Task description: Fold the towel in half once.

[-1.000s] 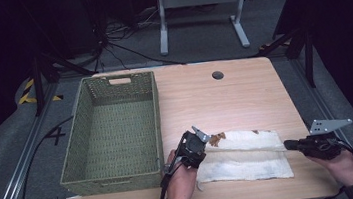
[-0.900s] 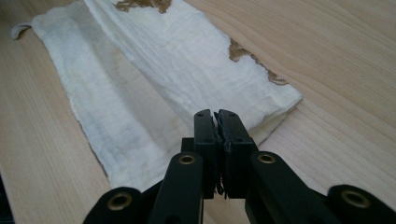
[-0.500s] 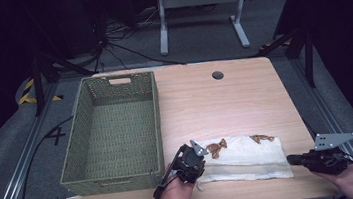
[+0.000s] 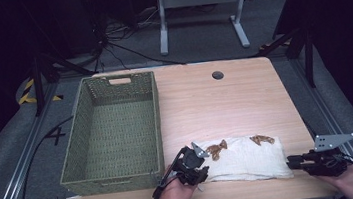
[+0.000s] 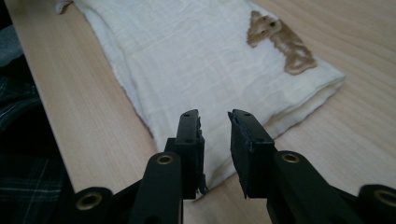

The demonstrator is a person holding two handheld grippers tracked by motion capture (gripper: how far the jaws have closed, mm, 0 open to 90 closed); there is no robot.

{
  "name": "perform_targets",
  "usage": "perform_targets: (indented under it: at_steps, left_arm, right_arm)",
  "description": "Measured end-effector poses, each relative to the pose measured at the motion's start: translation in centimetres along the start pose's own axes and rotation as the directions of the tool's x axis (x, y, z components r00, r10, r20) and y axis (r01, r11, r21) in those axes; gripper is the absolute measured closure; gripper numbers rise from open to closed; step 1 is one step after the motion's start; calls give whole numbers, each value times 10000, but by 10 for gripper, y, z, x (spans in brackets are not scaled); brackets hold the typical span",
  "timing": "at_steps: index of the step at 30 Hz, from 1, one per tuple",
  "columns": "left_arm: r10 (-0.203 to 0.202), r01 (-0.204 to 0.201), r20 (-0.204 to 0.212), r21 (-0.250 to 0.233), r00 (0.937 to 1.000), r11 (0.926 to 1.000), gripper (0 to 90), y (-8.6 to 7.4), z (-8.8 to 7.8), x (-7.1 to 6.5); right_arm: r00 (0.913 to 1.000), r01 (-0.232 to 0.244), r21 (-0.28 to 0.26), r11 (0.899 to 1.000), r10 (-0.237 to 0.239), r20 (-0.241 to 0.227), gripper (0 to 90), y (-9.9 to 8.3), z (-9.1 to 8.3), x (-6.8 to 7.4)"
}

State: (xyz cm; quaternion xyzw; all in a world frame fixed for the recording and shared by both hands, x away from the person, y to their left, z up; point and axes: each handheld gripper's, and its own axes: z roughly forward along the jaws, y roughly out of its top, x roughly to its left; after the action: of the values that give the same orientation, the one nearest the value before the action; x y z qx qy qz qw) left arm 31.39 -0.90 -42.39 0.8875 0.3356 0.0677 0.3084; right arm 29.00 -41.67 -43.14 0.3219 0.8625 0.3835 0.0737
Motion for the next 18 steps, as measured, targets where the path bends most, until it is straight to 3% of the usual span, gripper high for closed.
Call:
perform_targets:
  at_steps: [3, 6, 9, 13, 18]
  left_arm:
    - [-83, 83, -27, -43, 10000, 10000, 650, 7, 5, 2]
    - [-115, 111, -323, -125, 9994, 9999, 633, 17, 9, 6]
    - [-241, 228, -539, -250, 9983, 9994, 633, 27, 15, 11]
    - [-252, 232, -755, -277, 9968, 9993, 623, 38, 21, 19]
    - [-462, 449, -998, -145, 9939, 9989, 611, 47, 31, 35]
  right_arm:
    - [9997, -14, -50, 10000, 15, 238, 739, 5, 3, -4]
    - [9968, -70, -63, 10000, 75, 797, 740, 19, 12, -13]
    - [9945, -55, -79, 10000, 63, 1046, 742, 24, 15, -18]
    - [9865, -309, -89, 9995, 319, 1606, 748, 35, 25, -36]
    - [9807, -589, 42, 9983, 571, 1872, 753, 39, 35, -53]
